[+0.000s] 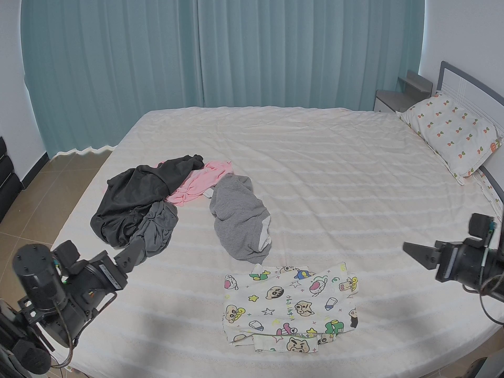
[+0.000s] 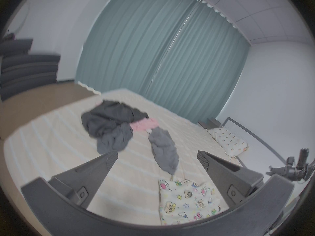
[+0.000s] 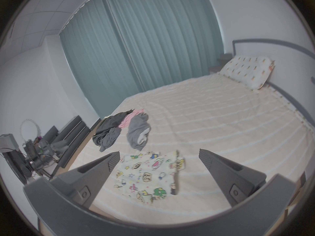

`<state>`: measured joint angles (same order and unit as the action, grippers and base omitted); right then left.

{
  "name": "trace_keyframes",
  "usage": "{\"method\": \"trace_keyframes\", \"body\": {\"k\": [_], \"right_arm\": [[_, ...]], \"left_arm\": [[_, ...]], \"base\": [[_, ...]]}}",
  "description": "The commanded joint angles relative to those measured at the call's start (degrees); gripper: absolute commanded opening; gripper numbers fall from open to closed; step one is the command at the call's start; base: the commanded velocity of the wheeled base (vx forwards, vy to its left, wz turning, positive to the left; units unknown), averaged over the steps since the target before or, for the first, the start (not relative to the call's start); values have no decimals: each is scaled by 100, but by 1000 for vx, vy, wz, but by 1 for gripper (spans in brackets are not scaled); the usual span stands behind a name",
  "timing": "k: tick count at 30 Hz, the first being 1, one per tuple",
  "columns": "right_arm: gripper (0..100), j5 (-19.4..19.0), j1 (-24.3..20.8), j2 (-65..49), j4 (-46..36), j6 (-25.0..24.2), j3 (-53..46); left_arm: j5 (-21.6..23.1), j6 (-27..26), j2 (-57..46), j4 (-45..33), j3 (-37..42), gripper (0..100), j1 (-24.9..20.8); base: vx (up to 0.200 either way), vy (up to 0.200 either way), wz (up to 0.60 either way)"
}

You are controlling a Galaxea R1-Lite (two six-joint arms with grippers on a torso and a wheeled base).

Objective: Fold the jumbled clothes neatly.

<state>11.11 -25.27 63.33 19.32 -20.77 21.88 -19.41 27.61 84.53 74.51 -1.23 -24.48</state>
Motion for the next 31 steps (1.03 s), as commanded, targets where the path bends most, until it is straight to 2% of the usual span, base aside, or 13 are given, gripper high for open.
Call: {"method": "trace_keyframes", "body": {"k": [1, 3, 6, 7, 12, 14, 19, 23, 25, 27, 29, 30, 31], "right_arm": [[100, 823, 1464, -3450, -1783, 1084, -422], [100, 735, 2114, -4021, -1994, 1497, -430], [100, 542, 2553, -4628, -2161, 1919, -510], [100, 348, 2791, -5138, -2354, 2183, -738], [100, 41, 2791, -5902, -2345, 2517, -1432], [100, -161, 2712, -5946, -1545, 2464, -1925], [100, -1058, 2527, -6324, -1695, 2455, -2144], [100, -1365, 2501, -6298, -2082, 2244, -2135], [100, -1357, 2518, -6315, -2099, 2192, -2127], [100, -1357, 2518, -6315, -2029, 2192, -2153], [100, -1357, 2518, -6315, -2029, 2192, -2153], [100, -1357, 2518, -6324, -1932, 2112, -2188], [100, -1357, 2518, -6324, -1923, 2095, -2188]], "left_arm": [[-1689, -2164, -4067, -1791, 62, 100, 92], [-1680, -2559, -4929, -2336, 0, 100, 699], [-1680, -2928, -5605, -2854, -237, 100, 1006], [-1689, -3060, -6106, -3373, -404, 100, 1235], [-1619, -3236, -7266, -4849, -448, 100, 1745], [-1610, -3253, -7864, -5632, -404, 100, 1762], [-1478, -2902, -7890, -5737, -158, 100, 1771], [-388, -2647, -7882, -6045, 123, 100, 1771], [113, -2313, -7882, -6572, 123, 100, 1771], [983, -2199, -7873, -7310, 106, 100, 1736], [983, -2199, -7873, -7310, 106, 100, 1736], [1677, -2243, -7873, -7372, 62, 100, 1736], [1659, -2260, -7873, -7363, 62, 100, 1727]], "base": [[0, 0, 0], [0, 0, 0], [0, 0, 0], [0, 0, 0], [0, 0, 0], [0, 0, 0], [0, 0, 0], [0, 0, 0], [0, 0, 0], [0, 0, 0], [0, 0, 0], [0, 0, 0], [0, 0, 0]]}}
